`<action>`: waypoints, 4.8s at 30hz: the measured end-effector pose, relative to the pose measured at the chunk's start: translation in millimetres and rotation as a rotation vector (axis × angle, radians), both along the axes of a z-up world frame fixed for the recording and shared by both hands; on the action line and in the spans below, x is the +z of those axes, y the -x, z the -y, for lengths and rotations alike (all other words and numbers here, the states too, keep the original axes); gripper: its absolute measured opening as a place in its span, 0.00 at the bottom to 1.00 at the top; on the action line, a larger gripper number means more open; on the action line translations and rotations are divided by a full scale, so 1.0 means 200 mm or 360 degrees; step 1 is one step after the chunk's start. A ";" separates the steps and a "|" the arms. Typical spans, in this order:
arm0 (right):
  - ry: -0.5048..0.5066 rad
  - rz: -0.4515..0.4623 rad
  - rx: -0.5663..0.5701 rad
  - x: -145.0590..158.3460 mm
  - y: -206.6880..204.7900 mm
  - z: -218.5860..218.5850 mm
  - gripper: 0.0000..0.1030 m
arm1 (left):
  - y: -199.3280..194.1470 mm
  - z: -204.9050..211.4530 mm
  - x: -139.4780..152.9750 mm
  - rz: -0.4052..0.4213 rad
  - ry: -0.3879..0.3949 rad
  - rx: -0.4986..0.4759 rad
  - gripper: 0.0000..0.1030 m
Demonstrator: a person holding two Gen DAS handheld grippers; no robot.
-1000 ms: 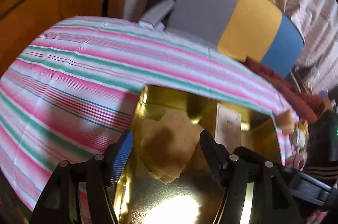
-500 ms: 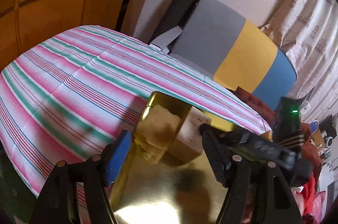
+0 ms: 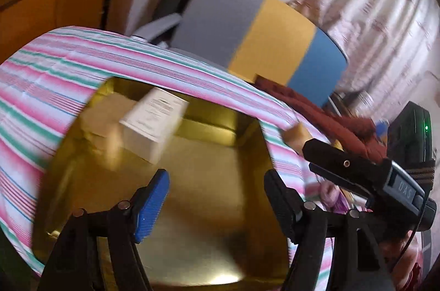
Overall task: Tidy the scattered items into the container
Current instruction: 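Move both tools back over the pile of items, then grasp the pink sock with the left tool while the right tool grasps a purple packet, then carry sock and purple packet into the gold tray and release both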
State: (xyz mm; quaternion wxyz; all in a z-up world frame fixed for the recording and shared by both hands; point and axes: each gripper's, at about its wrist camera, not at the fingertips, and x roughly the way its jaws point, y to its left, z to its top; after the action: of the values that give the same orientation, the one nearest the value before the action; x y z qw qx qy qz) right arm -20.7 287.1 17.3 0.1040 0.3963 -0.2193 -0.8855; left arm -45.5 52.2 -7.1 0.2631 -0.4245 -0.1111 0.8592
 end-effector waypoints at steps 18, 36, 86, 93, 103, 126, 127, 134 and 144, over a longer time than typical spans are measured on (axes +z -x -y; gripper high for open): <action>-0.0209 0.0216 -0.0492 -0.16 -0.55 -0.92 0.76 | -0.39 -0.62 0.01 -0.0030 0.0093 -0.0533 0.71; -0.0159 0.0415 -0.0448 -0.39 -0.43 -1.07 0.61 | -0.42 -0.82 -0.09 0.0048 0.0184 -0.0651 0.71; -0.0062 0.0385 -0.0604 -0.35 -0.53 -1.23 0.29 | -0.35 -1.26 -0.40 -0.0107 0.0232 -0.0862 0.27; 0.0099 0.0336 -0.0564 -0.36 -0.52 -1.23 0.30 | -0.38 -1.20 -0.40 -0.0089 0.0212 -0.0826 0.25; 0.0153 0.0277 -0.0488 -0.35 -0.50 -1.17 0.30 | -0.41 -1.04 -0.34 -0.0080 0.0106 -0.0770 0.24; 0.0144 0.0193 -0.0262 -0.34 -0.44 -0.95 0.30 | -0.33 -0.60 -0.09 -0.0096 -0.0126 -0.0547 0.24; 0.0134 0.0183 -0.0249 -0.34 -0.44 -0.93 0.30 | -0.31 -0.56 -0.07 -0.0100 -0.0135 -0.0519 0.24; 0.0036 0.0058 -0.0114 -0.21 -0.40 -0.72 0.30 | -0.15 -0.35 -0.06 -0.0060 -0.0166 -0.0338 0.24; 0.0068 -0.0011 0.0160 -0.06 -0.16 -0.29 0.30 | 0.11 -0.20 -0.12 0.0048 -0.0052 -0.0147 0.25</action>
State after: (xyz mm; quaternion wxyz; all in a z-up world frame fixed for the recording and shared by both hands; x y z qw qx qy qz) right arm 10.5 345.4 5.0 0.1575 0.4013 -0.2177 -0.8757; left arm -67.5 91.8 -30.2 0.3075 -0.4378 -0.1093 0.8378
